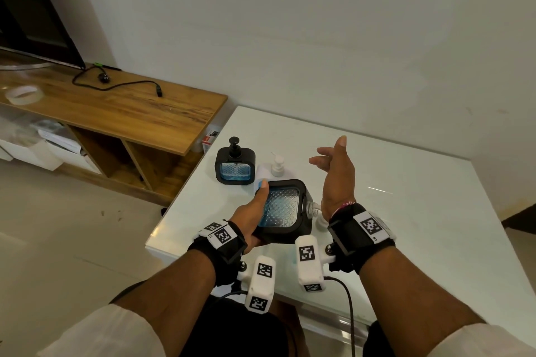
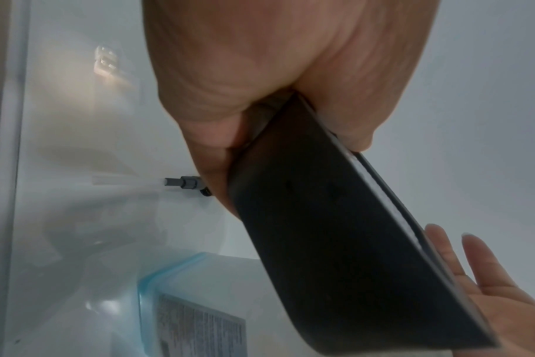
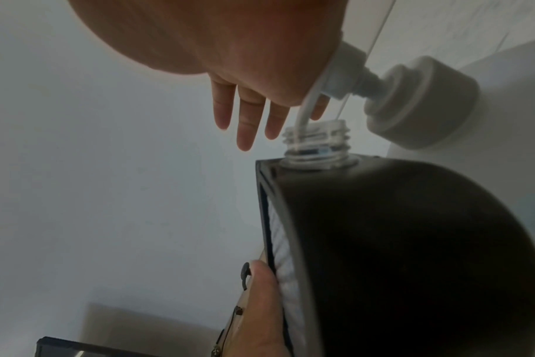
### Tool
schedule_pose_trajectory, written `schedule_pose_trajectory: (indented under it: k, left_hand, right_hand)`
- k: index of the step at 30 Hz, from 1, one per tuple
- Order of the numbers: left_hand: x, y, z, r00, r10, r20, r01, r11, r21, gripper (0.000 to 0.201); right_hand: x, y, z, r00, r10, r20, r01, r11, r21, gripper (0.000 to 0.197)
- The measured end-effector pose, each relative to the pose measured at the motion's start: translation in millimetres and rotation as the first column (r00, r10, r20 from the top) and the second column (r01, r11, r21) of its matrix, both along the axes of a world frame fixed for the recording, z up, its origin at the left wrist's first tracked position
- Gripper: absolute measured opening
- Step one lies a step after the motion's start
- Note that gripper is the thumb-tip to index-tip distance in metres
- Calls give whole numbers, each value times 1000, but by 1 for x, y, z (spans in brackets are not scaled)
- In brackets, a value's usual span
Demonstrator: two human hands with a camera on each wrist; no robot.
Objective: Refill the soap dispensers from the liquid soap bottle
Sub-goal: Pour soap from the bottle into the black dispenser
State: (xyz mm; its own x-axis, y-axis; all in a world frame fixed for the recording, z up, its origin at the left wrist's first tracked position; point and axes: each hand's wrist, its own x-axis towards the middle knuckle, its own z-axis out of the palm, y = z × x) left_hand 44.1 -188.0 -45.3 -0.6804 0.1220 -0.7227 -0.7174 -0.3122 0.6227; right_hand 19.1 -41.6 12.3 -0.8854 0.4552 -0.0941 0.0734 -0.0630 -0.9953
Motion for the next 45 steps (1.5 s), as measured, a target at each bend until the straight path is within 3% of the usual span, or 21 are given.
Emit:
schedule_pose_trajectory:
  k: [10,16,19,24,30,40,45]
  left_hand:
    - [0,1,1,1000,0,1,0,1000,8,53]
    - [-2,1,1,1000,-9,3,9,1000,-11,54]
    - [-1,3,-1,1000,-28,-2,28,1000,-10,59]
    - [-1,6,-2,999,-31,-6,31,999,-23,65]
    - [2,3,-2,1000,5,-2,-5,999,-47,50]
    - [-5,2,-6,1000,-4,4,4,999,-42,68]
    - [-2,3,-2,999,-33,8,33,998,-45,55]
  right_hand:
    - [0,1,-1,1000,5,-6,-5,1000,7,61]
    - [2,0,-3,999,31,12,-31,1000,1,61]
    - [8,-1,-8,997,72,30,-74,995,68,57]
    - [7,5,-8,1000,9,2,-9,1000,10,57]
    - [5,2,-4,1000,8,-21,-8,1000,-20,58]
    - [0,1,-4,1000,-5,-18,4,999,-35,60]
    - [8,-6,-14,998,18,-63,-9,989,150,51]
